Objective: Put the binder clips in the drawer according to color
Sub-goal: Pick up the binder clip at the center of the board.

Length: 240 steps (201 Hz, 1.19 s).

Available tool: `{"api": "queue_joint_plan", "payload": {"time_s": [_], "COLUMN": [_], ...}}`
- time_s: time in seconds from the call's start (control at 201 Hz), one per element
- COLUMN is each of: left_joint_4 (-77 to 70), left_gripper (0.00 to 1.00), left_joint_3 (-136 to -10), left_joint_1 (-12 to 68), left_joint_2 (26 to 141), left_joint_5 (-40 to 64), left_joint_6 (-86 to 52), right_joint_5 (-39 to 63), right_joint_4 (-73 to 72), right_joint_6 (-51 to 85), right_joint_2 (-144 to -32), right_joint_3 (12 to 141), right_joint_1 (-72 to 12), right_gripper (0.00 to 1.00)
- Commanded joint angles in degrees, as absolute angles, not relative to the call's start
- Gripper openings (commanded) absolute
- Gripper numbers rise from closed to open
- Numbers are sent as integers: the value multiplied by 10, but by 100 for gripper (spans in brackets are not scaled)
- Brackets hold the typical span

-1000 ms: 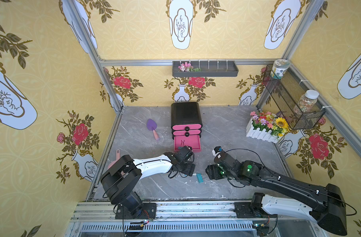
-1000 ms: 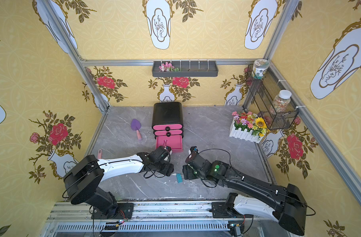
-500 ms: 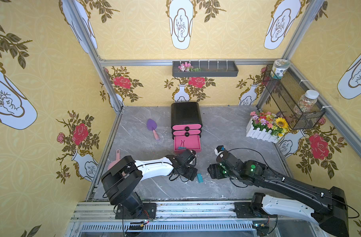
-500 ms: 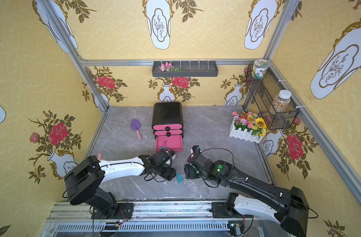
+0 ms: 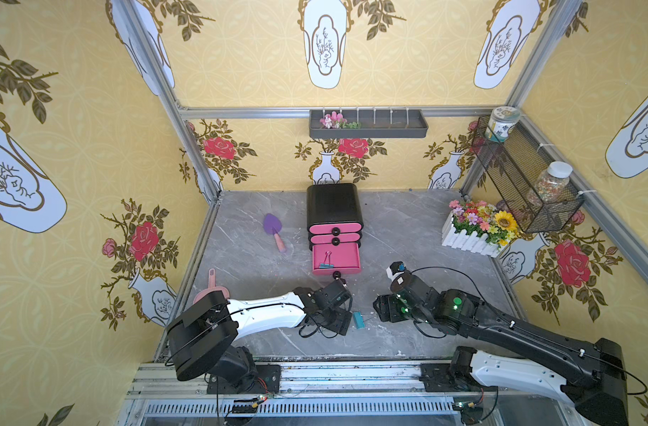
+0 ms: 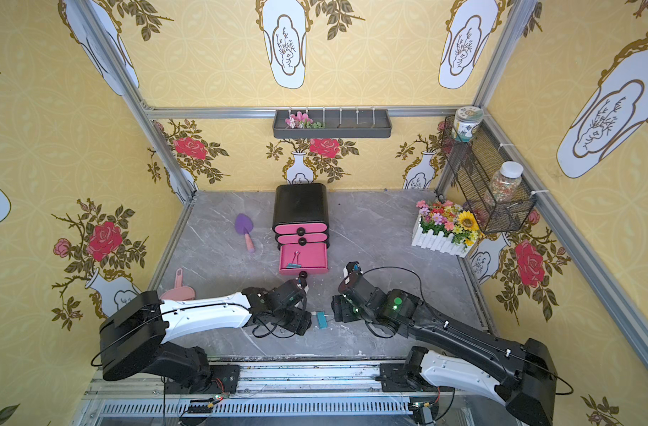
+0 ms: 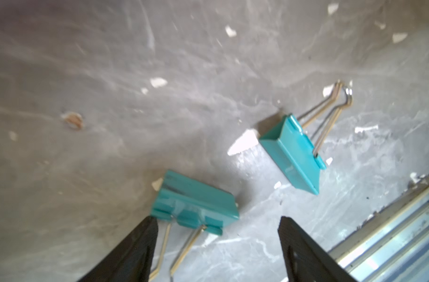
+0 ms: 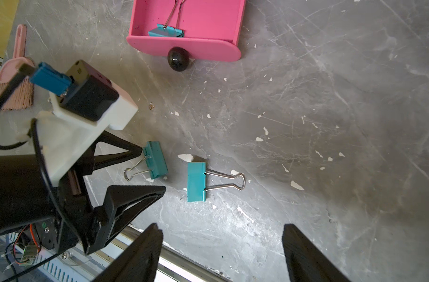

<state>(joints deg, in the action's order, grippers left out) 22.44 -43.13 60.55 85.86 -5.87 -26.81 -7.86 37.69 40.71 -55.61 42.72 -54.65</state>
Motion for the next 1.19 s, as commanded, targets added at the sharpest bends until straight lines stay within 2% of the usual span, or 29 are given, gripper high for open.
{"api": "queue_joint_plan", "payload": {"time_s": [0.0, 0.169, 0.488, 0.856, 1.19], "left_joint_4": [254, 269, 357, 316, 310], "left_gripper": [83, 82, 83, 85, 87], "left_joint_3": [-440, -453, -479, -500, -519], "left_joint_1": [619, 628, 629, 643, 643], "left_joint_2": [886, 906, 858, 890, 943], "left_joint_5": [-82, -111, -198, -145, -162], "left_joint_6": [-290, -306, -321, -228, -188], "right_joint_5": [-82, -84, -84, -89, -91], "right_joint_4": [368, 376, 370, 376, 380], "right_joint_6": [415, 417, 421, 420, 420], "right_joint_2": [-546, -530, -517, -519, -517], "right_joint_3": [422, 416, 409, 414, 416], "right_joint_1": [-547, -547, -546, -547, -547], "right_gripper": [81, 81, 81, 81, 81]}}
